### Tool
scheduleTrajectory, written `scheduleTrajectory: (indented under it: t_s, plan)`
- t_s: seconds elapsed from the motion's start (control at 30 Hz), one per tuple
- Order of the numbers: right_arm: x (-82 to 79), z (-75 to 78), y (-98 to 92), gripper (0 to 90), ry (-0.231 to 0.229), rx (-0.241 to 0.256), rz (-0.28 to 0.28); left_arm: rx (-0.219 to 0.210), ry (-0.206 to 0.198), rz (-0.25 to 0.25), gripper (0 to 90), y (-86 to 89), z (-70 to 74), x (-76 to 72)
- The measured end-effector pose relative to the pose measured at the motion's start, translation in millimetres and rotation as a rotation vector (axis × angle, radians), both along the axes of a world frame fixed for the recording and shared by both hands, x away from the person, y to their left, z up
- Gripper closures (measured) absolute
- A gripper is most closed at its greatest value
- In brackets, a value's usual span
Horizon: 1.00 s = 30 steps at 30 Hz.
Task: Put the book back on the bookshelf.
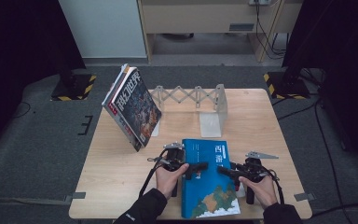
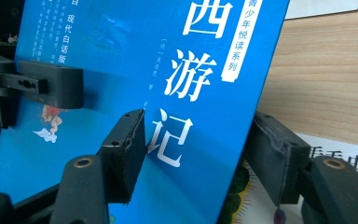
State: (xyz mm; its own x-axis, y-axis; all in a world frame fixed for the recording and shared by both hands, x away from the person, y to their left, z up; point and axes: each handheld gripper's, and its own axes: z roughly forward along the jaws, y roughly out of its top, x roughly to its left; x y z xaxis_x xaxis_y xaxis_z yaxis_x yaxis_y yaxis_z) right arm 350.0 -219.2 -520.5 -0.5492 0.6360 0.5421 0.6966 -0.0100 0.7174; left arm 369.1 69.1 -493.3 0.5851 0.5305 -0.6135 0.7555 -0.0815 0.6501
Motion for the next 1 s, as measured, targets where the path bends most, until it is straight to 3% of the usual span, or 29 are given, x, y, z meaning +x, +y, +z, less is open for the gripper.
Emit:
scheduleTrajectory:
  t_s: [0.13, 0.23, 0.37, 0.67, 0.87, 1.0]
  plan:
    - [0.6, -0.2, -0.2, 39.6, -0.007, -0.008, 0.006, 0.005, 0.001, 0.030, 45.5, -1.5, -0.5, -1.0]
    - [0.5, 0.2, -0.6, 39.7, -0.009, -0.008, 0.009, 0.018, -0.030, 0.032, 44.4, -3.5, 2.1, -3.9]
    - [0.4, 0.7, -0.8, 39.8, -0.009, -0.001, 0.009, 0.033, -0.075, -0.001, 36.5, -7.8, 5.7, -6.7]
    - [0.8, 1.3, -1.3, 40.0, -0.005, 0.000, 0.012, 0.036, -0.068, -0.015, 32.8, -10.8, 7.0, -5.8]
    - [0.0, 3.7, -3.0, 41.5, -0.019, 0.005, 0.020, -0.006, 0.009, 0.052, 55.1, -2.7, 5.1, -4.1]
    - [0.5, 4.5, -3.0, 40.8, -0.033, 0.006, 0.023, -0.003, -0.004, 0.052, 57.7, -1.8, 8.7, -4.2]
